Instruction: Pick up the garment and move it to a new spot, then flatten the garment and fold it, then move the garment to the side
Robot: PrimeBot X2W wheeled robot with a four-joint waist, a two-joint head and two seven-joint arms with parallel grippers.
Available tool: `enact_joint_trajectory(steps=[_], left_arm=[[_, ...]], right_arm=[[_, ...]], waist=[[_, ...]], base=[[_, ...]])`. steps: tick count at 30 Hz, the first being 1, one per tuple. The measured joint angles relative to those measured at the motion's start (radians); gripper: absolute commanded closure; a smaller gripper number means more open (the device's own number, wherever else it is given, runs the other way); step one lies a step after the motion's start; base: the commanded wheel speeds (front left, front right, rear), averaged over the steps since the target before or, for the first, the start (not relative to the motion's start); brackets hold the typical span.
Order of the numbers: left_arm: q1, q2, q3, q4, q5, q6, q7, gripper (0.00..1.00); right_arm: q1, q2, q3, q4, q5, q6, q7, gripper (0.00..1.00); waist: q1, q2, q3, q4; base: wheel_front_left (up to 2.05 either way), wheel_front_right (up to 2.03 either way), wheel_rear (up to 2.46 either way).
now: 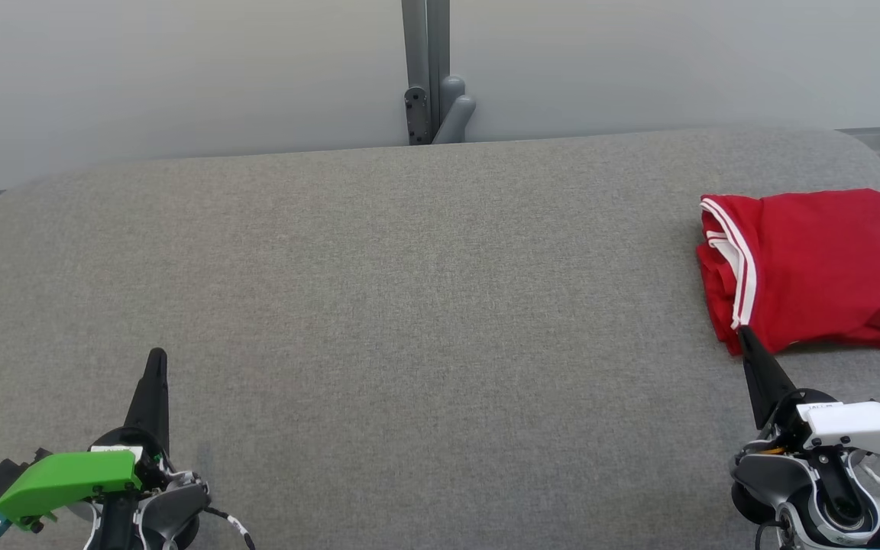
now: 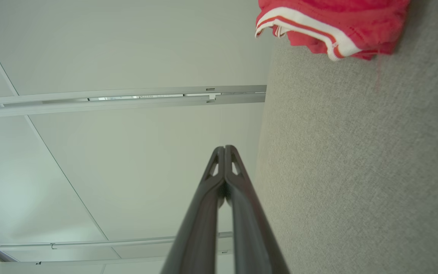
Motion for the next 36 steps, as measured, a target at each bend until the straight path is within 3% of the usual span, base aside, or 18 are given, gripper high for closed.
enact_joint_trajectory(steps=[36], left_arm=[[0.000, 0.000, 0.000, 0.000, 0.000, 0.000, 0.000, 1.00]], right_arm=[[0.000, 0.000, 0.000, 0.000, 0.000, 0.000, 0.000, 1.00]], waist=[[0.0000, 0.0000, 0.000, 0.000]], base=[[0.00, 0.00, 0.00]])
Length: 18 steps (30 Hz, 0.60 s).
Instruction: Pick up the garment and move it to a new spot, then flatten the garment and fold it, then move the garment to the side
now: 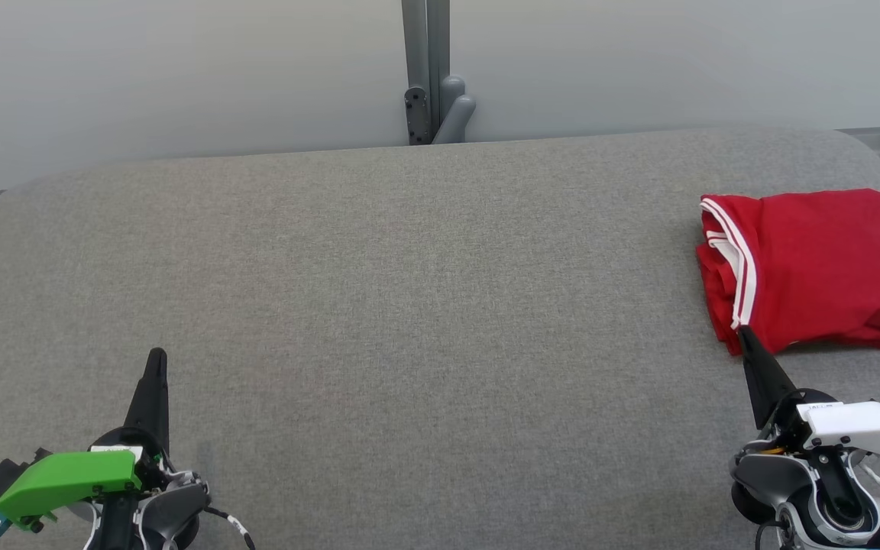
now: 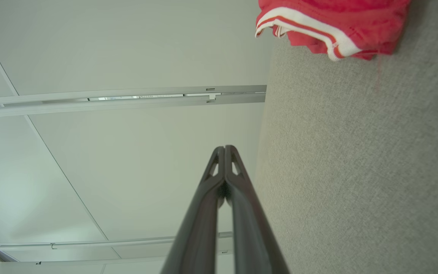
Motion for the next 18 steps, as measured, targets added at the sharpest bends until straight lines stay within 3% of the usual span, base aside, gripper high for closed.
enact_joint_trajectory(steps=[18], left_arm=[[0.000, 0.000, 0.000, 0.000, 0.000, 0.000, 0.000, 1.00]], right_arm=[[0.000, 0.000, 0.000, 0.000, 0.000, 0.000, 0.000, 1.00]], waist=[[0.0000, 0.0000, 0.000, 0.000]], base=[[0.00, 0.00, 0.00]])
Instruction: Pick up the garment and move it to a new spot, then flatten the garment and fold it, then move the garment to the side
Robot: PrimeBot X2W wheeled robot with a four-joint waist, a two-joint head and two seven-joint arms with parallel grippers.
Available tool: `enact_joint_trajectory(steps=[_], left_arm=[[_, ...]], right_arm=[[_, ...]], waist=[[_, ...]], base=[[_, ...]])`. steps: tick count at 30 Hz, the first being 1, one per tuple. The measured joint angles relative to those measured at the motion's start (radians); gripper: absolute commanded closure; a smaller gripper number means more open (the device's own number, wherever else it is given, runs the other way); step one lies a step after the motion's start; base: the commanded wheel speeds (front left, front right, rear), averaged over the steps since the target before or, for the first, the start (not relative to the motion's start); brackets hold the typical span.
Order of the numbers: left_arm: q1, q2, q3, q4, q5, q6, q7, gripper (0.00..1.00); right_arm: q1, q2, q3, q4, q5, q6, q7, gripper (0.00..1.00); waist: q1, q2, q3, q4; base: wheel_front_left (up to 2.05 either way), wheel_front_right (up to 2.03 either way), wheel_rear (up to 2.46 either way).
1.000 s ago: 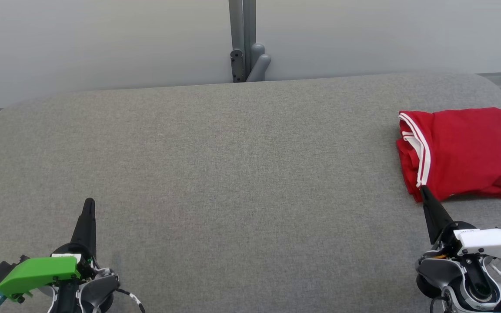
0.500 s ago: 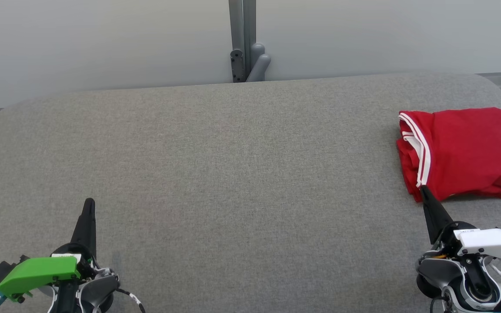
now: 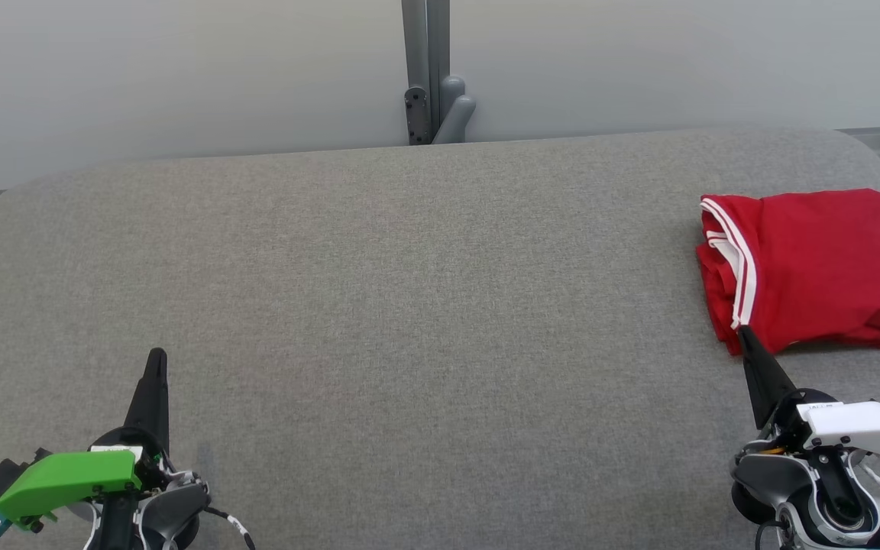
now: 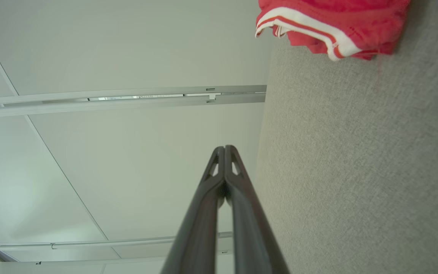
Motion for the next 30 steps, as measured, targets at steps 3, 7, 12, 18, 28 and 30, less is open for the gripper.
enact_joint_trajectory(steps=[3, 7, 12, 18, 28, 30], left_arm=[[0.000, 0.000, 0.000, 0.000, 0.000, 0.000, 0.000, 1.00], [0.000, 0.000, 0.000, 0.000, 0.000, 0.000, 0.000, 1.00], [0.000, 0.000, 0.000, 0.000, 0.000, 0.000, 0.000, 1.00], [0.000, 0.000, 0.000, 0.000, 0.000, 0.000, 0.000, 1.00], [0.000, 0.000, 0.000, 0.000, 0.000, 0.000, 0.000, 1.00], [0.000, 0.000, 0.000, 0.000, 0.000, 0.000, 0.000, 1.00]], right_arm=[[0.000, 0.000, 0.000, 0.000, 0.000, 0.000, 0.000, 1.00], [0.000, 0.000, 0.000, 0.000, 0.000, 0.000, 0.000, 1.00], [0.000, 0.000, 0.000, 0.000, 0.000, 0.000, 0.000, 1.00], [0.000, 0.000, 0.000, 0.000, 0.000, 0.000, 0.000, 1.00], [0.000, 0.000, 0.000, 0.000, 0.000, 0.000, 0.000, 1.00], [0.000, 0.000, 0.000, 0.000, 0.000, 0.000, 0.000, 1.00]], waist=[[0.0000, 0.0000, 0.000, 0.000], [0.0000, 0.0000, 0.000, 0.000], [0.0000, 0.0000, 0.000, 0.000], [0.0000, 0.0000, 0.000, 0.000], [0.0000, 0.0000, 0.000, 0.000], [0.0000, 0.0000, 0.000, 0.000]], base=[[0.00, 0.00, 0.00], [0.00, 0.00, 0.00], [0.00, 0.00, 0.00], [0.00, 0.00, 0.00], [0.00, 0.00, 0.00], [0.00, 0.00, 0.00]])
